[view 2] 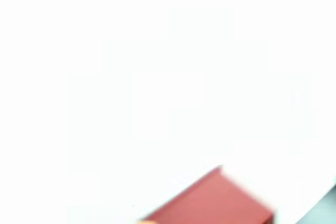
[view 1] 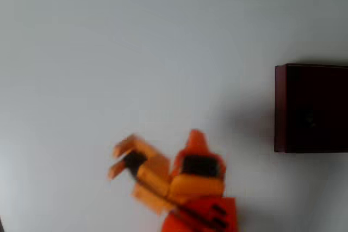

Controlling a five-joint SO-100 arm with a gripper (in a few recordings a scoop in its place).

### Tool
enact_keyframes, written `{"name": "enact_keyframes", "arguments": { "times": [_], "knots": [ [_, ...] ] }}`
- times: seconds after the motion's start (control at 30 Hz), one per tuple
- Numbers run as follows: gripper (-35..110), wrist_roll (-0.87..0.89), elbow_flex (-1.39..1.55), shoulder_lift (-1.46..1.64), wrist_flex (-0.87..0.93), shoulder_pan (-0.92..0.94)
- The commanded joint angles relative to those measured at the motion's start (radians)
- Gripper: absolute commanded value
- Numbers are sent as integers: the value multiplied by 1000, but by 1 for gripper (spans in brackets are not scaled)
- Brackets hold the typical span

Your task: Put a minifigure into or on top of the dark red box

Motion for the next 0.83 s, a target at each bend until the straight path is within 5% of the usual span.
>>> {"name": "enact_keyframes", "arguments": {
  "times": [0.0,0.33,0.8],
  "knots": [
    [3,44,169,477,87,-206],
    [0,-87,459,488,41,-523],
    [0,-66,601,489,-9,-462]
  ]
}}
